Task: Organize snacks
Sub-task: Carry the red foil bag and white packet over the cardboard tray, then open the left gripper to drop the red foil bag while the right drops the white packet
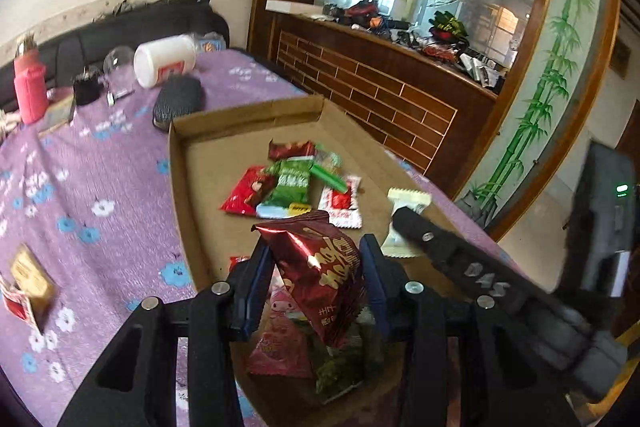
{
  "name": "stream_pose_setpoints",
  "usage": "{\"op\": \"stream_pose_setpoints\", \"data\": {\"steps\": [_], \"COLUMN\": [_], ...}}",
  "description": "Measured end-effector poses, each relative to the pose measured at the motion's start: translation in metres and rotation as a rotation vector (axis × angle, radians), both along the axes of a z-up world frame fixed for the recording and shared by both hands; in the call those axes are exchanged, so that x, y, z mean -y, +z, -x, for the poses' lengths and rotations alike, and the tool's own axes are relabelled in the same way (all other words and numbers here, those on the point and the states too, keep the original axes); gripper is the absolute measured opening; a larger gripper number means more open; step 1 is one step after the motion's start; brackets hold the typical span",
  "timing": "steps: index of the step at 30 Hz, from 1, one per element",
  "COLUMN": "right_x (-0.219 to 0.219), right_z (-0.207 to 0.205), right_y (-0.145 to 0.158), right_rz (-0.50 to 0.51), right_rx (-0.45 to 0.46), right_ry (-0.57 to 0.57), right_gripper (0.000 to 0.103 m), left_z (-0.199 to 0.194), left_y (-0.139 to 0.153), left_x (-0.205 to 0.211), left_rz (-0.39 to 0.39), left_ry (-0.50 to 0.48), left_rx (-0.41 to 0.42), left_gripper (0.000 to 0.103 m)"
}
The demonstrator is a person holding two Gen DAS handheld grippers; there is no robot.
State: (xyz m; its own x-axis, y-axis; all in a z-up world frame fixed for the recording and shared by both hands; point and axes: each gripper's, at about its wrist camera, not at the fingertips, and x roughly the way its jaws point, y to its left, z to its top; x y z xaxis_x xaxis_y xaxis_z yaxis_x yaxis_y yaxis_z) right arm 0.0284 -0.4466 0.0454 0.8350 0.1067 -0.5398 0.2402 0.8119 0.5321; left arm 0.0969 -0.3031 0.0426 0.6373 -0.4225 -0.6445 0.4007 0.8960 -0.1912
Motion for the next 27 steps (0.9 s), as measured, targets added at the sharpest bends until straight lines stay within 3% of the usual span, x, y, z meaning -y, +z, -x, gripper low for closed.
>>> {"op": "stream_pose_setpoints", "data": {"steps": [6, 14, 27], "right_x": [-0.006, -0.003, -0.003], "right_z": [0.003, -0.004, -0.006], "right_y": [0.008, 0.000, -0.004], "right_rz": [0.053, 0.051, 0.062], "right_rx": [0.028, -0.028, -0.061], "right_ry": [-0.006, -0.017, -0.033], "right_gripper": [0.021, 0.020, 0.022], "left_z": [-0.008, -0.001, 0.004], "left_y": [-0.014, -0.021, -0.025], "left_x": [-0.007, 0.002, 0.008], "left_rz": [-0.001, -0.057, -0.086], "left_ry": [0.020, -0.006, -0.033], "left_rx": [-0.022, 0.024, 0.047], "left_gripper": [0.041, 0.041, 0.042]}}
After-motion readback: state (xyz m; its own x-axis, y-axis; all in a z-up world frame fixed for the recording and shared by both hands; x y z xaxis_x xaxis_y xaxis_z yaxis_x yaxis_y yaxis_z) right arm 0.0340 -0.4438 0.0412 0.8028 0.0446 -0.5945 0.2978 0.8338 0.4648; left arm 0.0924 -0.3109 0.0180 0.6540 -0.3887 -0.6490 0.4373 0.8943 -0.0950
